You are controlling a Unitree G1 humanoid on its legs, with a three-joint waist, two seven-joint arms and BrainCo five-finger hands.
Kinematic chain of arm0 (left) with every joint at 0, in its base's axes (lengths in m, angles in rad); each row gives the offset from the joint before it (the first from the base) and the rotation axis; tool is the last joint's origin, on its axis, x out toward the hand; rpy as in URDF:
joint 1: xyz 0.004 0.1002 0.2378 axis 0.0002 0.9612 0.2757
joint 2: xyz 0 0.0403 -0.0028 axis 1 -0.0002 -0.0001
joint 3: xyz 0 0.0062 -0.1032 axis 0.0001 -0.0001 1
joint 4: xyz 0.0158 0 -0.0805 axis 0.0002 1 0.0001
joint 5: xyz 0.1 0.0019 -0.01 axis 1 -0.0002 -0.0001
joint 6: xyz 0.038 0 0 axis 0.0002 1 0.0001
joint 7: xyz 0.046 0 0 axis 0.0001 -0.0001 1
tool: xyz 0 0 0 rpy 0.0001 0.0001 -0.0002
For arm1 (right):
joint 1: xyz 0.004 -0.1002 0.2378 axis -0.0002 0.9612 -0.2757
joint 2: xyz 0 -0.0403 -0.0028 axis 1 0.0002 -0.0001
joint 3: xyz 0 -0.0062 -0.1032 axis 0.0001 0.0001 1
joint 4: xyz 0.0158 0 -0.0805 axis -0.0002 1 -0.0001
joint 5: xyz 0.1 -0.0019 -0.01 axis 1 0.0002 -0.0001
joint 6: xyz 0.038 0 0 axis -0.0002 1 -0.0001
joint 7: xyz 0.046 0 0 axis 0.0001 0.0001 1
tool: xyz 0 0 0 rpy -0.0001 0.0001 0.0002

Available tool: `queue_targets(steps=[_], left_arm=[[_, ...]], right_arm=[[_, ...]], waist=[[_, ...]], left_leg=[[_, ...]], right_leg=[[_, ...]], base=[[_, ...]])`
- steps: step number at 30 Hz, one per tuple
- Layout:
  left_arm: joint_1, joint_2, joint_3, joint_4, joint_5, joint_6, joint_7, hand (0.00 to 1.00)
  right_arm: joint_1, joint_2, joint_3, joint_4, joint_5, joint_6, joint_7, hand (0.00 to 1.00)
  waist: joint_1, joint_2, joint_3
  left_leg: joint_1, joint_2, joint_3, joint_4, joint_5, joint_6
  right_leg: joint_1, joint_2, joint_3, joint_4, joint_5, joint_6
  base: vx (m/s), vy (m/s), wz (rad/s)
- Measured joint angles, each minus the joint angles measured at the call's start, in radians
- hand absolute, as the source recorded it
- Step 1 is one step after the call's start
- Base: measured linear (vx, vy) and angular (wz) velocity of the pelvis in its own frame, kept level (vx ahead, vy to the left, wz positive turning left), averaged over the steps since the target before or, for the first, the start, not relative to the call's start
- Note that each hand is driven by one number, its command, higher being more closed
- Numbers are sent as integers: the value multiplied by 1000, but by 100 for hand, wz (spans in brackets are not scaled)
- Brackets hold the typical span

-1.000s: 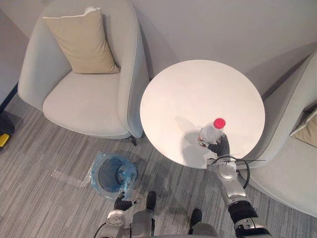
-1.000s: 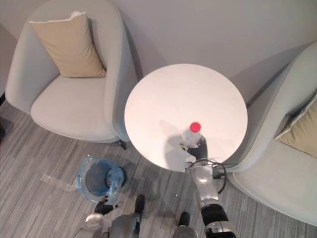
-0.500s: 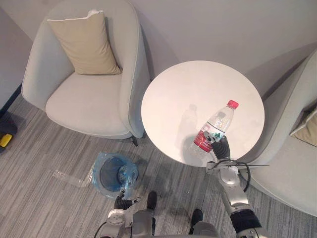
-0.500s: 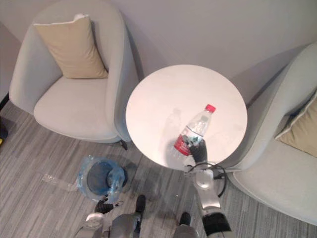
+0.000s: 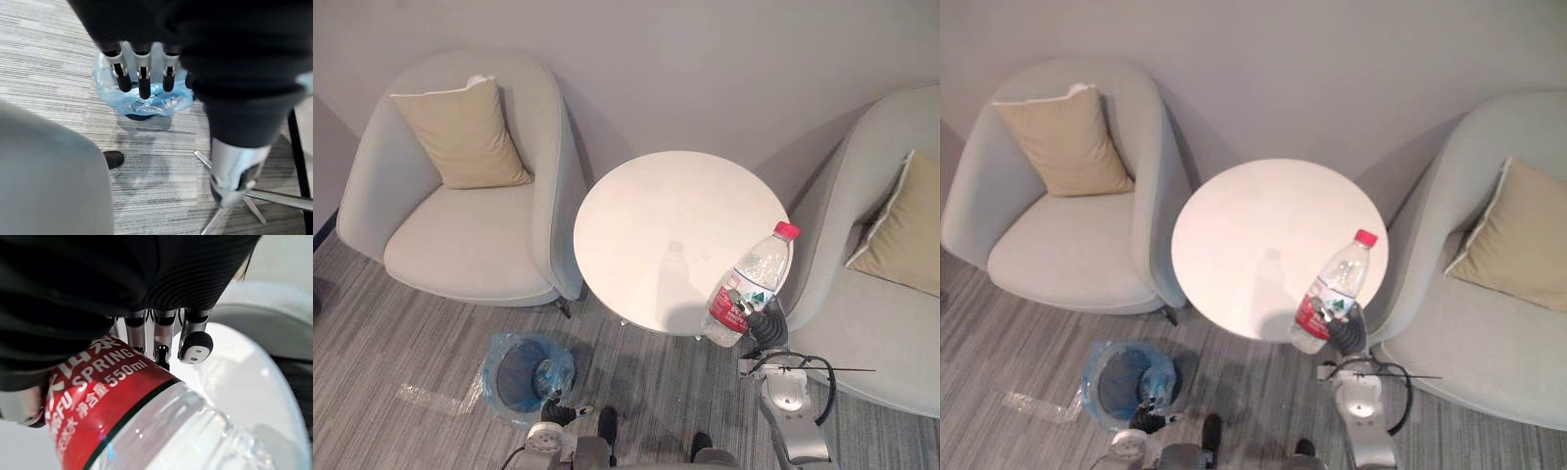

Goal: Gather rubbish on tea table into small bin, then transfer packed bag to large trash can.

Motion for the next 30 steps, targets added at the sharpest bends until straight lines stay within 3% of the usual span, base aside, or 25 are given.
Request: queue_targets(steps=[8, 10, 12, 13, 14, 15, 16, 18, 19, 21, 22, 23, 26, 28, 30], left_arm=[[2, 2, -13, 16, 10, -1, 0, 0], [0, -1, -12, 4, 9, -4, 1, 0], [0, -3, -12, -24, 7, -9, 1, 0], [-2, -4, -14, -32, 8, -10, 1, 0], [-2, -6, -17, -31, 10, -7, 1, 0], [-5, -8, -11, -31, 5, -8, -1, 0], [-11, -12, -14, -22, 11, -5, -1, 0], [-6, -17, -21, -9, 12, -5, 0, 0], [-7, -22, -48, 0, 23, 1, -1, 0], [-9, -25, -71, 2, 34, 2, -4, 0], [-15, -21, -86, 9, 43, 3, -5, 0], [-10, -12, -92, 2, 50, 4, -15, 0], [3, -2, -92, -3, 51, 2, -19, 0], [14, 0, -88, 0, 49, 0, -18, 0], [14, 0, -83, 3, 49, 1, -18, 0]], right_arm=[[31, 3, 48, -3, -37, 0, -4, 100], [23, -2, 49, 1, -37, 0, -13, 100], [-12, -15, 58, 10, -39, 1, -18, 100], [-31, -21, 63, 10, -39, 1, -19, 100], [-44, -23, 66, 15, -46, 2, -22, 100], [-46, -20, 65, 23, -58, 2, -26, 100], [-50, -24, 61, 31, -76, 6, -36, 100], [-39, -22, 49, 31, -77, 6, -47, 100], [-25, -18, 19, 33, -78, 17, -60, 100], [-26, -16, -1, 45, -78, 22, -67, 100], [-30, -4, -13, 70, -79, 27, -70, 100], [-38, 14, -11, 116, -80, 41, -72, 100], [-44, 33, 41, 171, -87, 55, -57, 100], [-45, 34, 73, 177, -90, 55, -47, 100], [-37, 36, 69, 178, -108, 58, -43, 100]], waist=[[-12, 3, -6], [-11, 14, 2], [-6, 40, 13], [-6, 55, 22], [-10, 56, 20], [-13, 34, 29], [-20, 29, 26], [-35, 34, 21], [-64, 50, 11], [-80, 70, -1], [-82, 56, 2], [-68, 23, 7], [-55, 10, 0], [-53, 21, -1], [-75, 21, 2]], left_leg=[[-22, -1, -9, 36, 1, -1], [-75, 1, -22, 77, 1, -2], [-171, 20, -30, 169, 6, -10], [-199, 27, -43, 182, 24, -33], [-188, 16, -52, 101, 102, -56], [-185, 22, 5, 150, 58, -8], [-166, 33, 164, 381, -89, 37], [-108, 54, 237, 403, -131, -1], [-24, 76, 266, 273, -152, -25], [0, 76, 257, 141, -149, -27], [10, 70, 250, 77, -136, -26], [14, 54, 242, 50, -107, -23], [56, 32, 261, 50, -104, -16], [64, 16, 260, 36, -102, -1], [53, 1, 213, 32, -107, 12]], right_leg=[[5, 3, -5, -16, 23, 2], [-24, 5, -23, 4, 22, 1], [-96, 27, -19, 65, 7, -24], [-112, 51, -7, 74, 0, -44], [-122, 46, -23, 66, 3, -62], [-131, 11, -52, 67, 22, -66], [-125, -22, -83, 75, 31, -62], [-107, -29, -104, 65, 46, -59], [-118, -18, -160, 55, 65, -53], [-139, -2, -194, 49, 79, -48], [-147, 3, -211, 39, 95, -43], [-141, -5, -209, 21, 119, -39], [-120, -27, -181, 41, 122, -33], [-134, -46, -164, 87, 101, -24], [-167, -47, -93, 168, 25, -11]], base=[[-78, 7, 2], [-132, -14, 36], [-168, -37, 29], [-228, -56, 49], [-239, -34, 55], [-195, -48, 69], [-121, -43, 51], [-84, -11, 66], [-59, 74, 92], [-100, 125, 87], [-167, 134, 63], [-128, 94, 37], [-126, 98, -15], [-157, 57, -14], [-149, -10, 52]])
